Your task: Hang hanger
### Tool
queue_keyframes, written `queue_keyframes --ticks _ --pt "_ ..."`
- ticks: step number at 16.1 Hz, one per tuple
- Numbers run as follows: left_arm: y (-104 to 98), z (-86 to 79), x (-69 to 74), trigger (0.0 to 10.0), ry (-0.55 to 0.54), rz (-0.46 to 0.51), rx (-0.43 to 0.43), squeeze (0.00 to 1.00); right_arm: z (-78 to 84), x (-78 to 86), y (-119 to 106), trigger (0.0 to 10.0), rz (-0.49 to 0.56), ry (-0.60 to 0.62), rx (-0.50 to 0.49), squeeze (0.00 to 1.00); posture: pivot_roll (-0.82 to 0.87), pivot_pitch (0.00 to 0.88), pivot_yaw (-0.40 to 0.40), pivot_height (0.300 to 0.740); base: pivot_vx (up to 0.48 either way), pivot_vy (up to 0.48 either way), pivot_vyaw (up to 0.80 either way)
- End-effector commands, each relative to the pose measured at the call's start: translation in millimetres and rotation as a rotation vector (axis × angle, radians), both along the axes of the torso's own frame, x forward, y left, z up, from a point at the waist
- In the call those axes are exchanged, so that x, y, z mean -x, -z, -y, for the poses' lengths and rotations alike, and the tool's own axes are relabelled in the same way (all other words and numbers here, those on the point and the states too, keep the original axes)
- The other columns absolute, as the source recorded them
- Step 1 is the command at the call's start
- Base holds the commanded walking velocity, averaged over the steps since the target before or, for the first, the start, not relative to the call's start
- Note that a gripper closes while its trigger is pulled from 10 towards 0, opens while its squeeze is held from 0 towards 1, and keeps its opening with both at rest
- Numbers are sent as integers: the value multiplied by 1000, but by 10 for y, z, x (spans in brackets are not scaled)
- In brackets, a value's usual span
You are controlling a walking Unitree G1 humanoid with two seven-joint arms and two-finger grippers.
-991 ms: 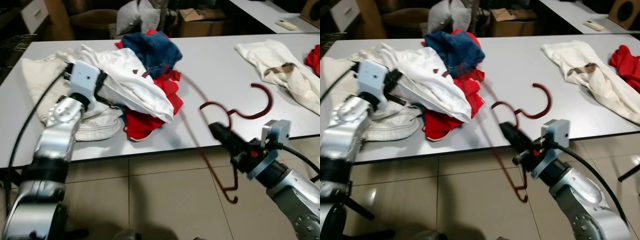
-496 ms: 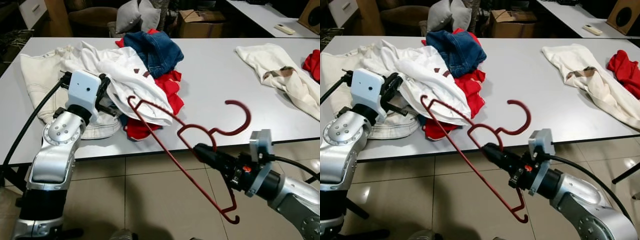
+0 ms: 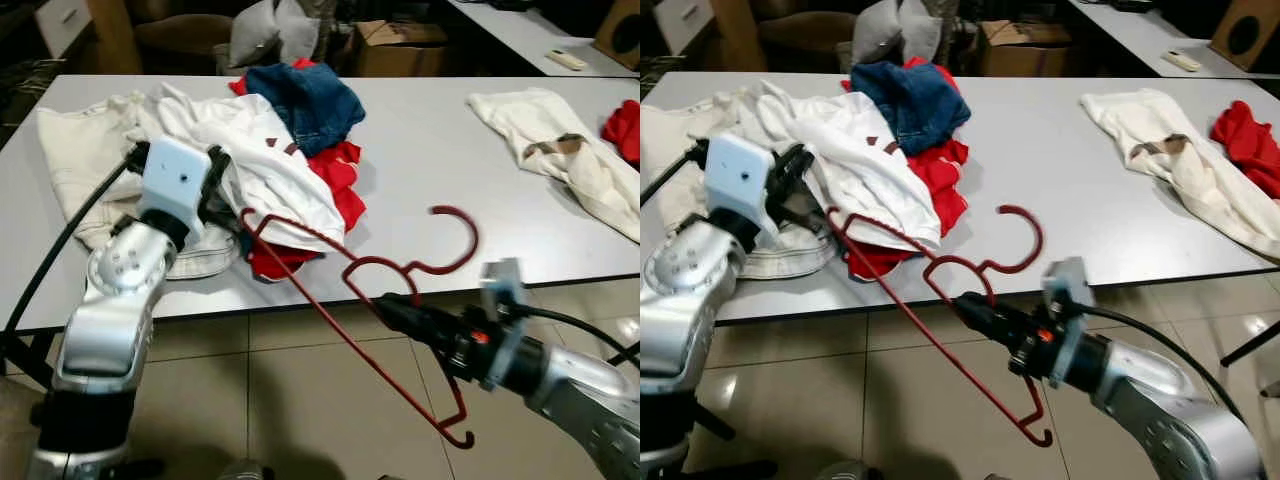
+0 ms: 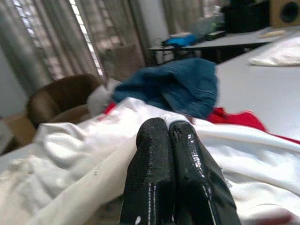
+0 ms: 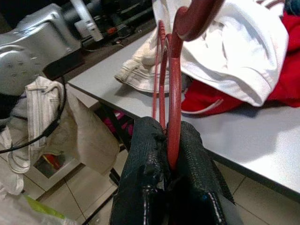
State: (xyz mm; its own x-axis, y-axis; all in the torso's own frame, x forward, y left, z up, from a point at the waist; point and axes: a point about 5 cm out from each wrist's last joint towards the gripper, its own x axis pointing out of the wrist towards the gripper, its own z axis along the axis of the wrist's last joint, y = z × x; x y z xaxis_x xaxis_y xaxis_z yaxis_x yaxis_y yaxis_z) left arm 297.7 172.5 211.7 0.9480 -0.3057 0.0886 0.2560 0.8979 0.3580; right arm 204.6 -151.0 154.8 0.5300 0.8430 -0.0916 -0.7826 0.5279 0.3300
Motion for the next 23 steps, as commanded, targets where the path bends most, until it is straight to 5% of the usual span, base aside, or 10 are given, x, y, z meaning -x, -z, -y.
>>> queue_keyframes --ticks 1,7,12,23 --pt "-30 56 43 0 42 15 -12 0 2 -41 13 10000 -7 12 12 0 20 18 -41 740 0 0 0" --pt "-4 93 122 0 105 3 -68 0 -8 -184 20 10000 23 52 26 0 27 18 -42 740 0 0 0" --pt "-64 160 104 0 123 11 -21 0 -84 -203 58 10000 14 24 27 0 37 16 -45 740 0 0 0" --pt "-23 87 -40 0 31 -17 -18 0 -96 -206 90 10000 41 14 69 0 39 0 -39 740 0 0 0"
